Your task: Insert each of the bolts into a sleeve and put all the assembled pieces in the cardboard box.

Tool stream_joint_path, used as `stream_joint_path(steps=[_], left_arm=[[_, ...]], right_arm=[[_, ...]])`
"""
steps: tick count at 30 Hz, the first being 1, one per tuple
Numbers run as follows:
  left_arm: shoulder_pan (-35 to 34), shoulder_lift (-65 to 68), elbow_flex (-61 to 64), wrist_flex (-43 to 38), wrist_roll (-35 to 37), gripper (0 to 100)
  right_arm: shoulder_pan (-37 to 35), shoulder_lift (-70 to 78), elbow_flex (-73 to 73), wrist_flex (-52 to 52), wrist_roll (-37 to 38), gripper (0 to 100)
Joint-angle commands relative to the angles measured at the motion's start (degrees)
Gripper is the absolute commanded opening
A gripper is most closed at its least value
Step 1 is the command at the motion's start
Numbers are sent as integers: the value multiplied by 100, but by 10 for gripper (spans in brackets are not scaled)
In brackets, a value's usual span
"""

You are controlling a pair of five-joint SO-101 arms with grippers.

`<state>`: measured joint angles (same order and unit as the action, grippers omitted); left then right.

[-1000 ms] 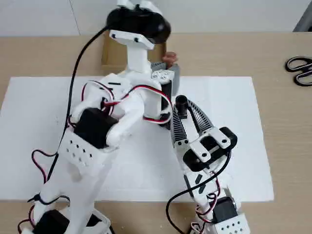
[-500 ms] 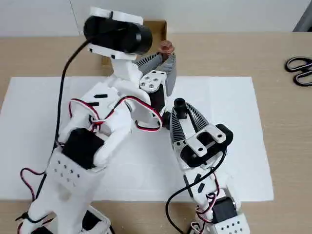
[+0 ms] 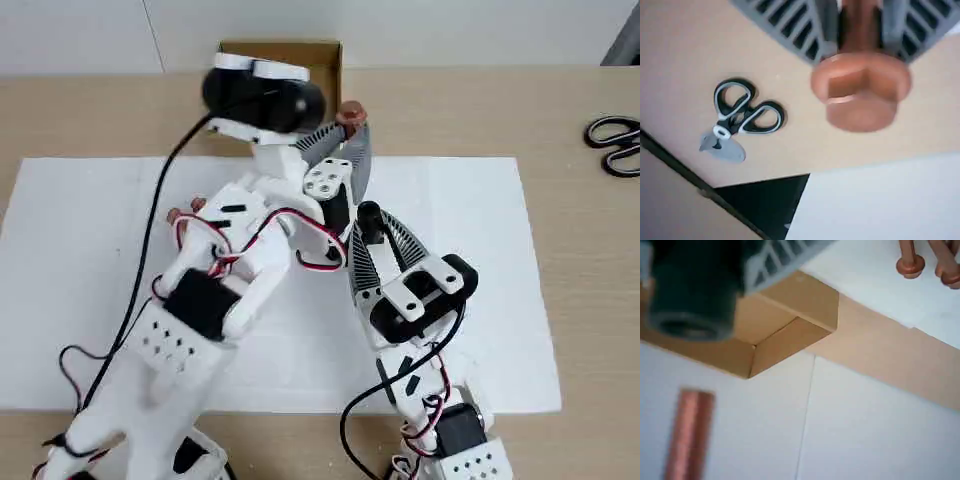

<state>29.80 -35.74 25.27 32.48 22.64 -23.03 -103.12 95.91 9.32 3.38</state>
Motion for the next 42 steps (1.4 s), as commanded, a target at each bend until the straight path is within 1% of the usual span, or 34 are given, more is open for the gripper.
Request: stream_joint_path(steps=[1, 9, 15, 22, 25, 31, 39, 42], left_arm=[[-9, -352, 101, -185, 53, 6], [53, -396, 171, -176, 70, 6], [316, -396, 180, -176, 62, 6], [316, -396, 180, -202, 53, 6], [316, -396, 268, -334, 44, 6], [316, -404, 866, -941, 44, 6], [316, -404, 954, -923, 44, 6], [316, -404, 927, -580, 44, 6]], right_arm=[[-4, -40, 53, 22, -35, 5], [40, -40, 53, 22, -35, 5], [110, -40, 53, 22, -35, 5], [110, -40, 53, 22, -35, 5], [110, -40, 53, 22, -35, 5], [110, -40, 53, 22, -35, 5], [119, -48, 53, 22, -35, 5], [119, -48, 53, 22, -35, 5]])
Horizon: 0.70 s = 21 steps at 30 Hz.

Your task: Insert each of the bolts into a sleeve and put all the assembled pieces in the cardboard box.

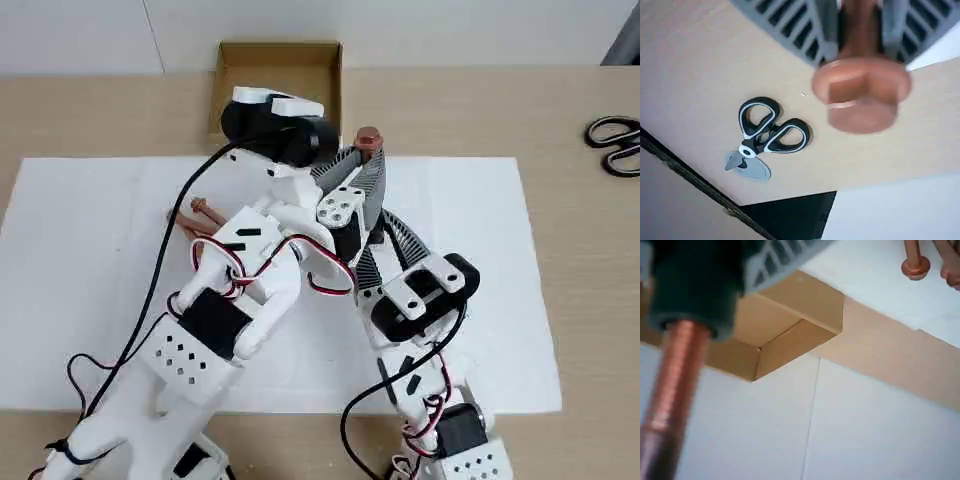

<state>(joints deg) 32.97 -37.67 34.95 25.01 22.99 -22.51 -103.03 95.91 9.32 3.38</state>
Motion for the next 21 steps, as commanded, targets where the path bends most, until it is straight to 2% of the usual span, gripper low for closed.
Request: stream_joint_path(steps=[1, 10, 16, 21], left_arm=[[0, -211, -40, 290, 9, 6], [0, -211, -13, 527, 18, 6], [229, -211, -48, 1055, 26, 6], [255, -211, -48, 1055, 18, 6]], right_arm=[[66, -57, 53, 22, -35, 5], [66, -84, 53, 22, -35, 5], [66, -84, 53, 22, -35, 5], [66, -84, 53, 22, -35, 5]])
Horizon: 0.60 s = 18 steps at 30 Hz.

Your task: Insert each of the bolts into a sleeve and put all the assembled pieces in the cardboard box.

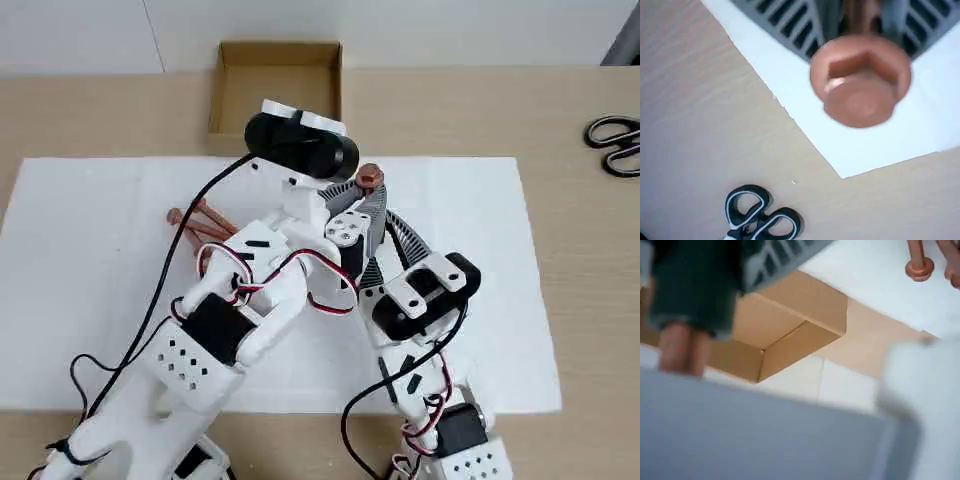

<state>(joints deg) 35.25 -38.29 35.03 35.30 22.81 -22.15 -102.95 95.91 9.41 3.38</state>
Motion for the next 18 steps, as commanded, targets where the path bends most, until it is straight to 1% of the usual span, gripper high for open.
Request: stream_joint_path(steps=[1, 5, 10, 18], left_arm=[[26, -149, -57, 35, 35, 6], [26, -149, -13, 53, 35, 6], [53, -149, -22, 334, 53, 6], [53, -149, -40, 360, 53, 8]], right_arm=[[31, -92, 53, 13, -35, 5], [31, -92, 53, 13, -35, 5], [31, -92, 53, 13, -35, 5], [31, -92, 53, 13, -35, 5]])
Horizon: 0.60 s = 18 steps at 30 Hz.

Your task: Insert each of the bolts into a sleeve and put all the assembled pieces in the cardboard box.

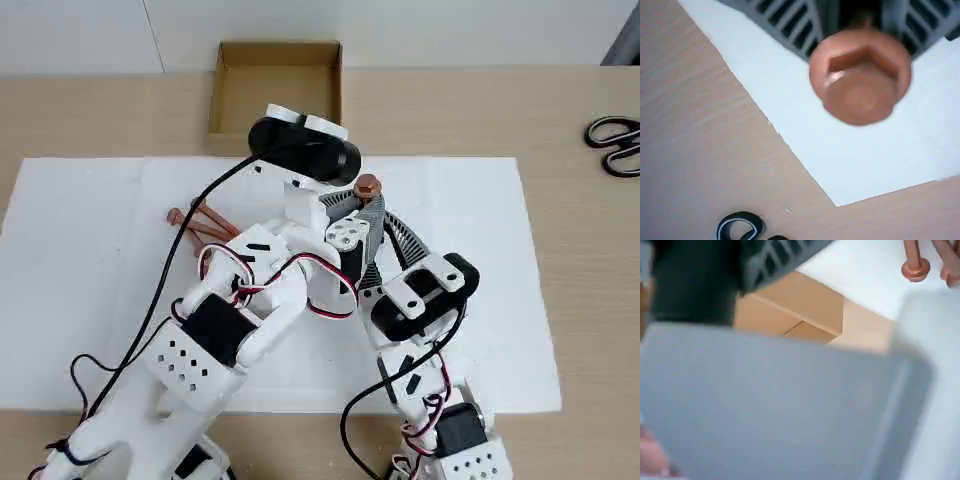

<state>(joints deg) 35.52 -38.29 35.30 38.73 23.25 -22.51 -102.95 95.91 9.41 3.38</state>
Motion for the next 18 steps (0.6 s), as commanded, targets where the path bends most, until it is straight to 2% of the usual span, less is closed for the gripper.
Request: stream_joint_path(steps=[1, 4, 10, 18], left_arm=[[26, -149, -75, 18, 0, 8], [26, -149, -84, 18, 0, 48], [26, -149, -171, 316, 18, 212], [-9, -149, -708, 809, 26, 235]], right_arm=[[66, -92, 53, 13, -35, 5], [66, -92, 53, 13, -35, 5], [66, -92, 53, 13, -35, 5], [66, -92, 53, 13, -35, 5]])
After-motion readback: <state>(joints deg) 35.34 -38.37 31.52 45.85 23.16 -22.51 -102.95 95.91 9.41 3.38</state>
